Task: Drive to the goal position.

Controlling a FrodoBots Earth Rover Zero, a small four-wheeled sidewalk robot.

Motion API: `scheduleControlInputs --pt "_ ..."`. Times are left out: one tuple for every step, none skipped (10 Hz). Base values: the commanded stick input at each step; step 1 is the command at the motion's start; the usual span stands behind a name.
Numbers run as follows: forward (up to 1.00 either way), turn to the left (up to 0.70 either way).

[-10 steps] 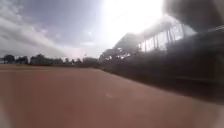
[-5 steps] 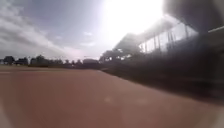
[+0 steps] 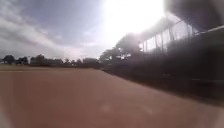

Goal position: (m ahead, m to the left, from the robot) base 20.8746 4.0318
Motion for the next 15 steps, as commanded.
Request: scheduleControlInputs --pt "0.70 0.00" --pt "0.70 0.00" --pt "0.70 0.00" --pt "0.70 0.00" --pt "0.70 0.00" --pt "0.70 0.00" --pt "0.70 0.00" --pt "0.70 0.00" --pt "0.70 0.00" --pt "0.70 0.00" --pt "0.70 0.00" --pt "0.70 0.00" --pt "0.70 0.00" --pt "0.70 0.00" --pt "0.70 0.00"
